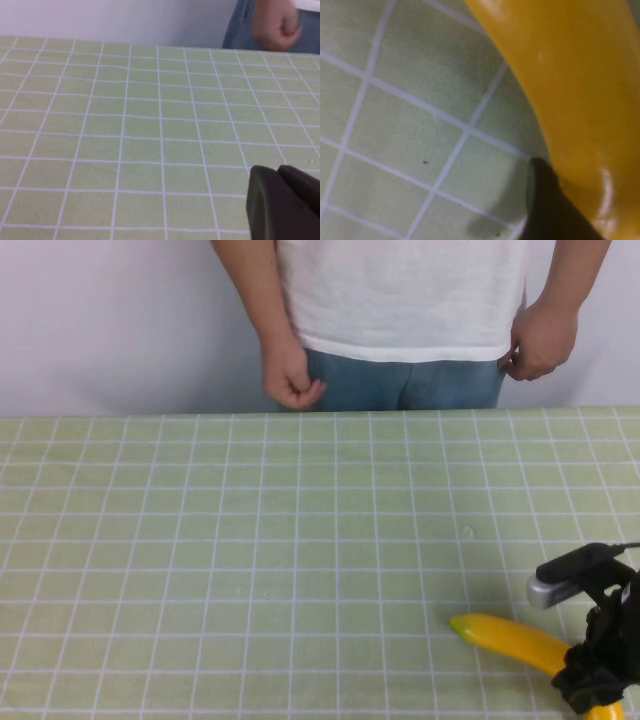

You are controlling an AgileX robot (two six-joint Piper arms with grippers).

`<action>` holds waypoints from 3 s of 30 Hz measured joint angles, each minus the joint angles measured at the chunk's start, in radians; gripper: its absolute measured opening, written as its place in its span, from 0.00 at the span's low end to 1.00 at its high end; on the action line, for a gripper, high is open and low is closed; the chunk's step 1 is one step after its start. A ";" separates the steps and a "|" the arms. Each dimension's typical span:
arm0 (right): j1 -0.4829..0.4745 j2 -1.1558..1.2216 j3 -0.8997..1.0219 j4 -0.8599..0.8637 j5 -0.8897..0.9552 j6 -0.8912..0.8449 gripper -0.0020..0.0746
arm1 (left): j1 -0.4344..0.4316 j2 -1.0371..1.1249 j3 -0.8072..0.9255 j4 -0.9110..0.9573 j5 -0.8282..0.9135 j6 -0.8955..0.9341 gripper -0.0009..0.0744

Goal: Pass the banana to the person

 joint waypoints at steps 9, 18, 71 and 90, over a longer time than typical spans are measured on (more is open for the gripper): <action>0.000 -0.119 -0.145 -0.004 0.128 -0.049 0.37 | 0.000 0.000 0.000 0.000 0.000 0.000 0.01; 0.002 -0.229 -0.507 -0.004 0.303 -0.134 0.37 | 0.000 0.000 0.000 0.000 0.000 0.000 0.01; 0.331 -0.184 -1.073 -0.377 0.546 0.064 0.16 | 0.000 0.000 0.000 0.000 0.000 0.000 0.01; 0.331 -0.734 -0.157 -0.314 0.370 0.254 0.02 | 0.000 0.000 0.000 0.000 0.000 0.000 0.01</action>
